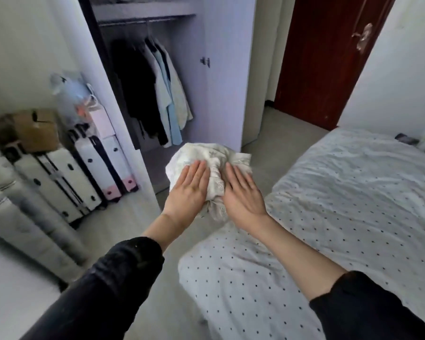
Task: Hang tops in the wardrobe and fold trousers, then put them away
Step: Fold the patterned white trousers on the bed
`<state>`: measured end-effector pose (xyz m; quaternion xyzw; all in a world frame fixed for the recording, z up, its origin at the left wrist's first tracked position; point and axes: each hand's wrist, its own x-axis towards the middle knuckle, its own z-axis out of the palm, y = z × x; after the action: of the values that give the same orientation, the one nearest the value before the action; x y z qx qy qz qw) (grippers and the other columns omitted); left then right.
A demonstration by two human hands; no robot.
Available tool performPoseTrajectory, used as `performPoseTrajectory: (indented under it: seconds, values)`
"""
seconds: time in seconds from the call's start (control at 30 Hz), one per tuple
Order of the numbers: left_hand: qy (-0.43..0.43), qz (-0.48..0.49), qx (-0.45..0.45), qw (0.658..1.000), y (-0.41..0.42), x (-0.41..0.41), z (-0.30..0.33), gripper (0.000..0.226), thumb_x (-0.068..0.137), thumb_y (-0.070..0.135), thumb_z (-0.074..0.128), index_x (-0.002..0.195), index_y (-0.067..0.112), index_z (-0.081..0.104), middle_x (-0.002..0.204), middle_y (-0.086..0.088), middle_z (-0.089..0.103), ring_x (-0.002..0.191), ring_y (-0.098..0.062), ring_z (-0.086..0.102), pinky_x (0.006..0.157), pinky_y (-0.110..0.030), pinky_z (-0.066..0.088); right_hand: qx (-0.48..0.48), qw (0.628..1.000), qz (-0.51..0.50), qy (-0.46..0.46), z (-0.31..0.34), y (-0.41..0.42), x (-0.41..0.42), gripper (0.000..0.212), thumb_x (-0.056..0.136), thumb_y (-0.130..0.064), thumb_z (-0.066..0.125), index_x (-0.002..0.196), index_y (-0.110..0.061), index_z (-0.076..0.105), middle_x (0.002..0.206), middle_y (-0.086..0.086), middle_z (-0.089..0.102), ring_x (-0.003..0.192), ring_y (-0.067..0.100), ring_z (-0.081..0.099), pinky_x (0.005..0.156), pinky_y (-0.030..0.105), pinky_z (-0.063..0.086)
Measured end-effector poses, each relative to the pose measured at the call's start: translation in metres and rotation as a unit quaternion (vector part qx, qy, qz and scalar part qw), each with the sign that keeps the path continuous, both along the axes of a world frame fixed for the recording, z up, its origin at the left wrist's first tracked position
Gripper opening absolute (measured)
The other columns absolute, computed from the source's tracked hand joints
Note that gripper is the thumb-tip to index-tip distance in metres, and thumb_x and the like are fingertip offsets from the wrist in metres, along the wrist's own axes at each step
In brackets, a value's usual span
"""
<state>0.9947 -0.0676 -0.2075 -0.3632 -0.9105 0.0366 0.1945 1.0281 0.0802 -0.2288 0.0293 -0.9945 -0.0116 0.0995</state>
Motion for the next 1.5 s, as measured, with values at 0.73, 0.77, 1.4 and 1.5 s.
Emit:
performPoseTrajectory:
  seconds: [0.73,0.77,1.4,1.5]
  values:
    - [0.038,0.041,0.014,0.998,-0.054,-0.456,0.103,0.054,0.104,0.021,0.023,0.148,0.0,-0.001,0.157,-0.017,-0.005,0.145,-0.03,-0.008,0.118,-0.037,-0.01,-0.006,0.99,0.001,0.139,0.096,-0.055,-0.46,0.069,0.097,-0.026,0.046,0.15,-0.006,0.007,0.159,0.008,0.01,0.147,0.02,0.006,0.118,0.031,0.002]
    - [0.042,0.041,0.008,0.998,-0.052,-0.467,0.106,0.055,0.104,0.022,0.023,0.148,0.001,-0.001,0.157,-0.017,-0.006,0.145,-0.029,-0.008,0.118,-0.037,-0.01,-0.002,0.989,-0.006,0.145,0.099,-0.053,-0.47,0.069,0.097,-0.024,0.048,0.15,-0.006,0.008,0.158,0.008,0.012,0.146,0.02,0.008,0.118,0.031,0.003]
    - [0.144,-0.028,0.054,0.988,0.128,-0.822,0.228,0.064,0.1,0.026,0.037,0.149,0.002,0.003,0.158,-0.014,-0.001,0.146,-0.025,-0.006,0.118,-0.036,-0.007,0.051,0.963,-0.097,0.247,0.224,0.117,-0.801,0.056,0.099,-0.02,0.038,0.148,-0.006,0.014,0.154,0.006,0.024,0.142,0.019,0.022,0.115,0.029,0.017]
    - [0.156,0.0,0.068,0.985,0.144,-0.879,0.257,0.068,0.099,0.027,0.042,0.149,0.002,0.003,0.158,-0.014,-0.002,0.146,-0.025,-0.005,0.118,-0.035,-0.006,0.056,0.961,-0.051,0.265,0.259,0.14,-0.866,0.054,0.099,-0.02,0.039,0.147,-0.006,0.02,0.15,0.007,0.03,0.138,0.021,0.029,0.111,0.031,0.022]
